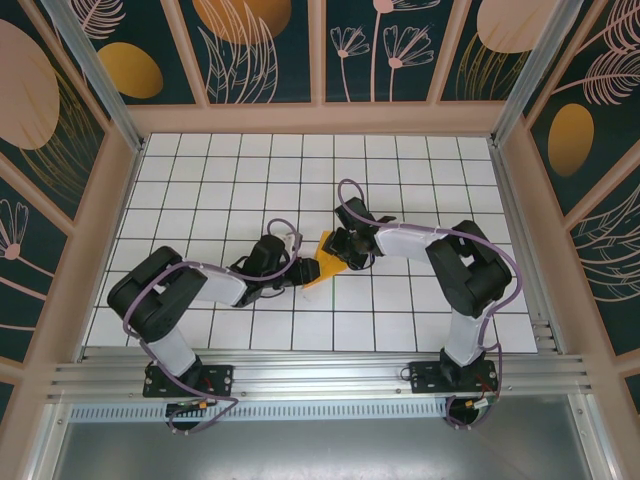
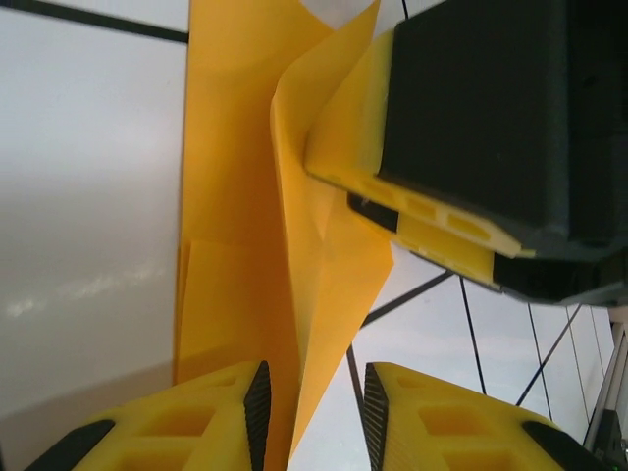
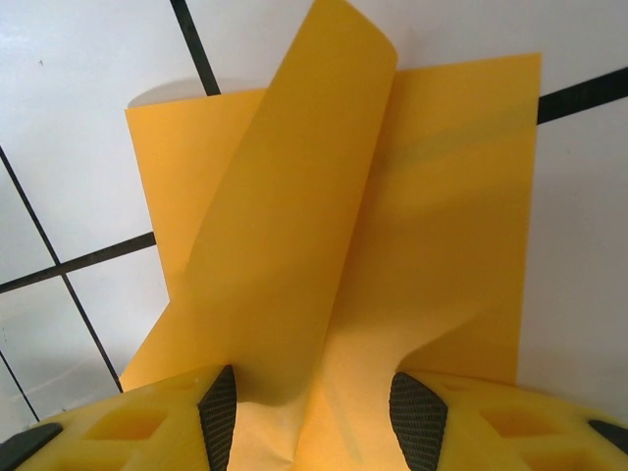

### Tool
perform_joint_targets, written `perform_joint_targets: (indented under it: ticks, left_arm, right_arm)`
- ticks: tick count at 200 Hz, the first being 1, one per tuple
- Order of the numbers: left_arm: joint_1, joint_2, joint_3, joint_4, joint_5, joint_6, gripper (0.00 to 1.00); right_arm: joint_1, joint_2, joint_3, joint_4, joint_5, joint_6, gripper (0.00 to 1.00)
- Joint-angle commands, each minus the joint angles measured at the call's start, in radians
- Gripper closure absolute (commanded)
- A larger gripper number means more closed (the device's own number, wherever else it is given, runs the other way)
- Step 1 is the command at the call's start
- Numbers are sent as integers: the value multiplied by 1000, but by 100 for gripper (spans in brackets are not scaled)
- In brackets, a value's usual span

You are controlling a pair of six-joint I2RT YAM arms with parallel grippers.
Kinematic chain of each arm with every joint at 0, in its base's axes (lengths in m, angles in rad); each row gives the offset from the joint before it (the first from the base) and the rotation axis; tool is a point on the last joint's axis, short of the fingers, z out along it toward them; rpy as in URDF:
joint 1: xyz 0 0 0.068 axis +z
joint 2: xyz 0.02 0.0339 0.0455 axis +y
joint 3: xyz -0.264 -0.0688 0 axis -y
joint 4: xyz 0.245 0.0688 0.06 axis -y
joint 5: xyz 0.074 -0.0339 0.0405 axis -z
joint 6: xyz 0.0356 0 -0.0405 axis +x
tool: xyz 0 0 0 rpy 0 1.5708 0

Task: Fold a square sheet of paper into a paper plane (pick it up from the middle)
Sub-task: Fourth fold the wing at the center of the table.

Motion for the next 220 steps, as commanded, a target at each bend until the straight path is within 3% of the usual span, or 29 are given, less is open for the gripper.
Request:
perform_joint_targets:
  ticks: [1, 102, 148, 220]
  left_arm:
    - [9, 38, 26, -7, -15, 17, 69]
    - [19, 71, -8, 17, -31, -42, 93]
    - [27, 77, -17, 32, -14, -64, 94]
    - [33, 80, -23, 52, 0, -75, 94]
  right_arm:
    - [1, 139, -72, -138, 91, 12, 48]
    - [1, 1, 11, -90, 27, -124, 48]
    - [8, -53, 72, -112, 10, -217, 48]
    - [50, 40, 169, -219, 63, -164, 46]
